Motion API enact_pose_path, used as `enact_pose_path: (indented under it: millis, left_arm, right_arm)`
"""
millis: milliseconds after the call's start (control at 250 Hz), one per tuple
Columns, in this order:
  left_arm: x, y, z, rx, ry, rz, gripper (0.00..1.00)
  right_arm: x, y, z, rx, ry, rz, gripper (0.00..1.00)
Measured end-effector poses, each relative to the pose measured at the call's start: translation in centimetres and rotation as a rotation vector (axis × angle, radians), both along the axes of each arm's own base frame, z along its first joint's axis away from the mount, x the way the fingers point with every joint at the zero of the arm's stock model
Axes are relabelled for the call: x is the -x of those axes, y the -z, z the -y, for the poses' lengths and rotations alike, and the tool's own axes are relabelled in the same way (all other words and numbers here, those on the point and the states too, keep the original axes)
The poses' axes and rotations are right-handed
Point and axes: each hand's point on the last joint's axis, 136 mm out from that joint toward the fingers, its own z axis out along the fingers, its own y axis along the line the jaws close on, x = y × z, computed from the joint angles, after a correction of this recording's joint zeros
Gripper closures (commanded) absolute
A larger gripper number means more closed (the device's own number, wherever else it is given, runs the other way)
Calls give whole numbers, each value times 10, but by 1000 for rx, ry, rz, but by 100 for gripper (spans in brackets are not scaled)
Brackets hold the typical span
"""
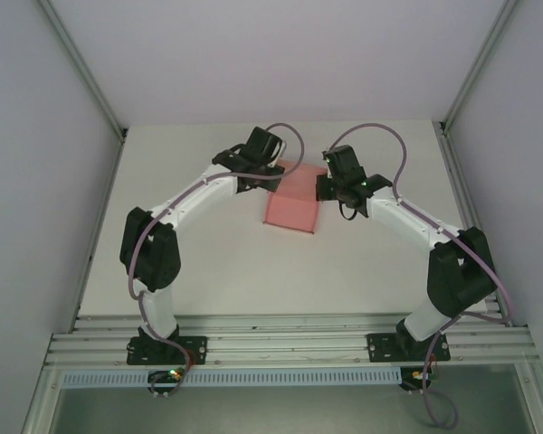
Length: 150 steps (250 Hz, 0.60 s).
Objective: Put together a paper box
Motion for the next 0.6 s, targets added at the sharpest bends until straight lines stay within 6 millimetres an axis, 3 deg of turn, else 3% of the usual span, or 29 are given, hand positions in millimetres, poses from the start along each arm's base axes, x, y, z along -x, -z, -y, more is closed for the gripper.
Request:
enact_pose_path:
  millis: [324, 599]
  left_arm:
    - [-19, -11, 6, 116, -151, 59, 100]
    - [-40, 28, 15, 70, -174, 48, 100]
  right_arm:
    - [-27, -11, 2, -141, 202, 101, 100]
    - [-40, 17, 7, -83, 240, 110, 100]
